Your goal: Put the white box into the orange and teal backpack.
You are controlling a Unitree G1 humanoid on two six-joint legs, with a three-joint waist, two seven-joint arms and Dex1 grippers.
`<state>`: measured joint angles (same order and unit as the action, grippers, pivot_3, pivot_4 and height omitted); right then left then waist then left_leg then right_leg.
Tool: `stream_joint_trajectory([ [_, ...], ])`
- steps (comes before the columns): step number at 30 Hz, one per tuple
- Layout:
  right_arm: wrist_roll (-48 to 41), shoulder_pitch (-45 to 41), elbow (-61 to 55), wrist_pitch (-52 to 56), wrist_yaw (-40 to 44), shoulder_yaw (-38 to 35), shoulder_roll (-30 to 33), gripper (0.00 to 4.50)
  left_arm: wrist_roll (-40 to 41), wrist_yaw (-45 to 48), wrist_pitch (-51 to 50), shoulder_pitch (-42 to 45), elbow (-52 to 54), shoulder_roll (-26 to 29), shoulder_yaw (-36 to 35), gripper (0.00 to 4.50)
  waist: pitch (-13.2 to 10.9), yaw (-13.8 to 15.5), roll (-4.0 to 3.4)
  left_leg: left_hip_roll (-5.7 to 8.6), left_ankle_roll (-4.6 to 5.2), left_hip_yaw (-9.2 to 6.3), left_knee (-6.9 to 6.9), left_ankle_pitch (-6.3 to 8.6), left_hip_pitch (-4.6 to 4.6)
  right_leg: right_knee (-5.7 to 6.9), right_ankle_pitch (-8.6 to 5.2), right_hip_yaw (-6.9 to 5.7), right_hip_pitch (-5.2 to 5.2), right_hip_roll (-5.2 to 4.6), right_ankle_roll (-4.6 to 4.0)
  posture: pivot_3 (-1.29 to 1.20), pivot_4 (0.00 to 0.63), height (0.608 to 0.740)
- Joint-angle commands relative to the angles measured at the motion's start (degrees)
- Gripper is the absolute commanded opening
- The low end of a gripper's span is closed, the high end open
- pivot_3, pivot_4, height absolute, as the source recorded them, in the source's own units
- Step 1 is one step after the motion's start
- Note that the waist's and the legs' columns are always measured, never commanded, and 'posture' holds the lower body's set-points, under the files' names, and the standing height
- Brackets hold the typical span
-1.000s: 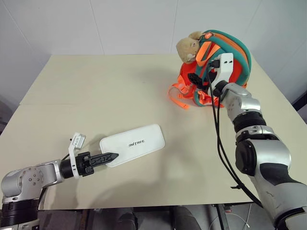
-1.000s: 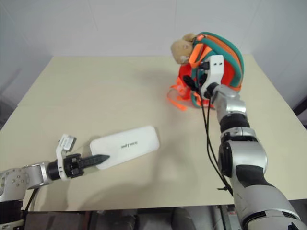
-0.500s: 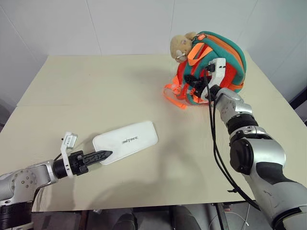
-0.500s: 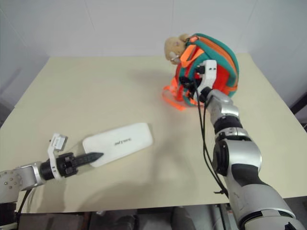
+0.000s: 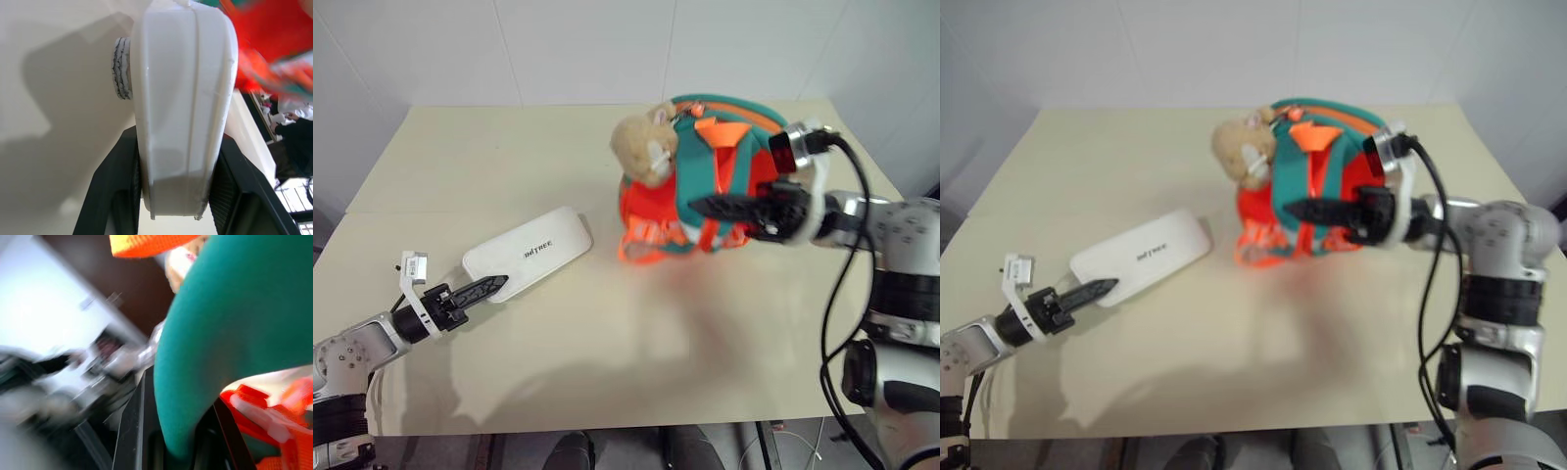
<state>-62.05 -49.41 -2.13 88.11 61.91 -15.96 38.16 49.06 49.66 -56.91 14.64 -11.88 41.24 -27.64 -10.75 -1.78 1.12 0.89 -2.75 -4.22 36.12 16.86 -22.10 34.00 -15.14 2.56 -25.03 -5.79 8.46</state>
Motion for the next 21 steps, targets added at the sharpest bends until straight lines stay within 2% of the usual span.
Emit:
stream_joint_trajectory([
  [1,-14.75,4.03,-6.33,4.39,-2.12,-2.12,6.23,0.52,-0.6,0.27,2.53,0.31,-0.6,-0.01,-1.0,1.42,0.01,0.28,0.02,0.0,0.03,0.04,0.05,0.04,-0.02,-0.02,0.0,-0.06,0.0,-0.03,0.0,0.0,0.15,0.74],
  [4,-22.61,8.64,-7.05,4.39,-5.14,-2.16,12.1,0.52,-0.48,0.74,3.12,0.03,-0.53,-0.7,-0.33,1.42,0.02,0.39,0.03,0.13,0.17,0.25,0.17,0.13,-0.02,-0.02,0.01,-0.14,0.02,-0.27,0.02,0.0,0.15,0.74],
  [6,-22.36,11.08,-7.75,4.1,-6.56,-2.19,13.23,0.52,-0.84,1.17,3.7,-0.48,0.27,-1.18,0.72,1.42,0.04,0.37,0.07,0.23,0.5,0.29,0.34,0.3,-0.02,-0.01,0.05,-0.24,0.09,-0.42,0.09,0.0,0.15,0.74],
  [14,-23.93,11.51,-7.43,-0.24,-11.34,0.96,9.16,0.52,3.79,-0.21,0.78,-1.97,9.51,-2.41,-0.66,1.42,0.06,0.39,0.13,0.24,0.67,0.24,0.99,0.41,0.02,-0.04,0.17,-0.29,0.38,-0.44,0.14,0.0,0.15,0.74],
  [21,-18.64,13.01,-5.17,-4.39,-9.9,4.59,6.72,0.52,12.98,-3.09,-3.78,-4.52,19.78,-0.23,-8.71,1.42,0.07,0.32,0.13,0.23,0.66,0.19,0.98,0.41,0.0,0.07,0.18,-0.32,0.39,-0.46,0.15,0.0,0.15,0.74],
])
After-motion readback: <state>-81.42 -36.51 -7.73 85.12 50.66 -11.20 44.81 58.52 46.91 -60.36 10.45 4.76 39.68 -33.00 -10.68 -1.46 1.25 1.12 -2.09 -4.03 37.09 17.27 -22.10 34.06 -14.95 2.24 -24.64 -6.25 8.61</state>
